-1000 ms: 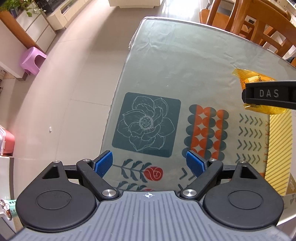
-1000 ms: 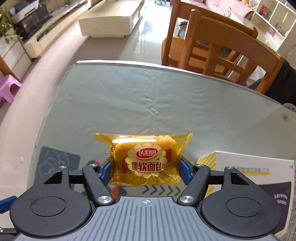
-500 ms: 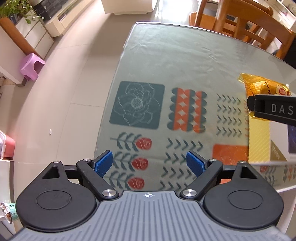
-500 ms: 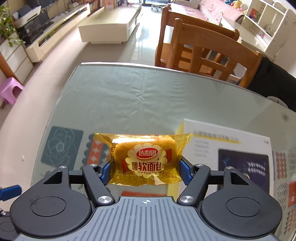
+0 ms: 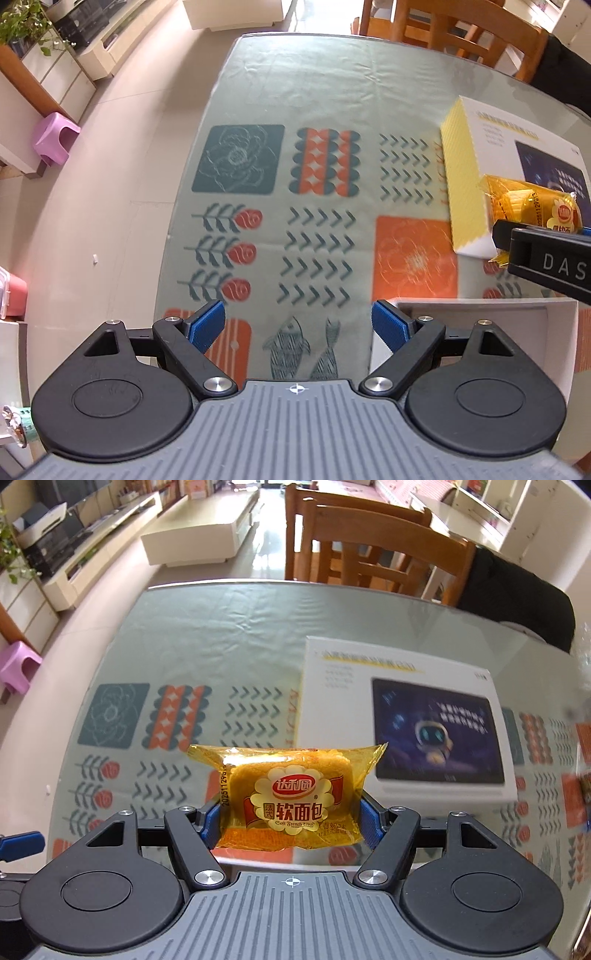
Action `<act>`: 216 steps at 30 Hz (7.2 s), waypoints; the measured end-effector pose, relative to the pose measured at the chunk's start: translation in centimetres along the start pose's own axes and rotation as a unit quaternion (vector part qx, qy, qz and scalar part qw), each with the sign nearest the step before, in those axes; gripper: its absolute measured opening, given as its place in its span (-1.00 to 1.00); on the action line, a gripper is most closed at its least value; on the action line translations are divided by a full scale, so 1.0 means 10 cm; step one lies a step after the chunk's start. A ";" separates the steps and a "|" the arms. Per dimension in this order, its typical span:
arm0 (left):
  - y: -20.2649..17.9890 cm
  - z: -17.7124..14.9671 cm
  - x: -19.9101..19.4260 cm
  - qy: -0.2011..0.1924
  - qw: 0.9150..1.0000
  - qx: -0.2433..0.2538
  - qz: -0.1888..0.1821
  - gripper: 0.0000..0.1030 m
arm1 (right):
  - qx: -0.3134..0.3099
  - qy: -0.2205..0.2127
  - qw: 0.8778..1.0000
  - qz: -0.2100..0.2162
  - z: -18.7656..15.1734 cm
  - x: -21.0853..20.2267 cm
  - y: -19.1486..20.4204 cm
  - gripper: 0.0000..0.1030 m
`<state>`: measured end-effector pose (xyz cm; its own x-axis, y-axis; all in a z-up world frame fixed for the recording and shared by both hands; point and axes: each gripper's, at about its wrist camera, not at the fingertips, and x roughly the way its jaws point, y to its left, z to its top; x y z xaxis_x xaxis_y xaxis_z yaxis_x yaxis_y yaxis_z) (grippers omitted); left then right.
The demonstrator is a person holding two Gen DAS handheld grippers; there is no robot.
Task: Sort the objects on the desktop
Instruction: 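Lift the packet with the right gripper and carry it toward the white box, then carry the yellow bread packet over the open white box with the right gripper, then lower the packet beside the other packet and open the right gripper, then withdraw the open right gripper up from the white box, then move both grippers toward the white lid printed with a tablet picture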
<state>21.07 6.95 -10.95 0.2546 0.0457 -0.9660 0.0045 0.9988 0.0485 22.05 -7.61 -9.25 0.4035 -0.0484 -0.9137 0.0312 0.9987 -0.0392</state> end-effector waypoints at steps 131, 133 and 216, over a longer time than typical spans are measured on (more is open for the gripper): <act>-0.69 -0.96 0.00 0.090 0.995 -0.013 0.028 1.00 | -0.005 0.079 0.997 -0.012 -1.57 -0.14 -0.86 0.98; -0.69 -0.99 -0.01 0.092 0.995 -0.015 0.032 1.00 | -0.015 0.071 0.997 -0.014 -1.63 -0.25 -0.90 0.98; -1.60 1.06 0.56 0.006 0.997 0.073 0.030 1.00 | 0.057 -0.035 0.985 0.159 0.59 0.92 -2.96 1.00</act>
<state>32.68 -9.00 -14.46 0.2463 0.1068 -0.9633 0.1307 0.9812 0.1422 30.23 -37.70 -14.09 0.4722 0.2622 -0.8416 -0.0062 0.9557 0.2943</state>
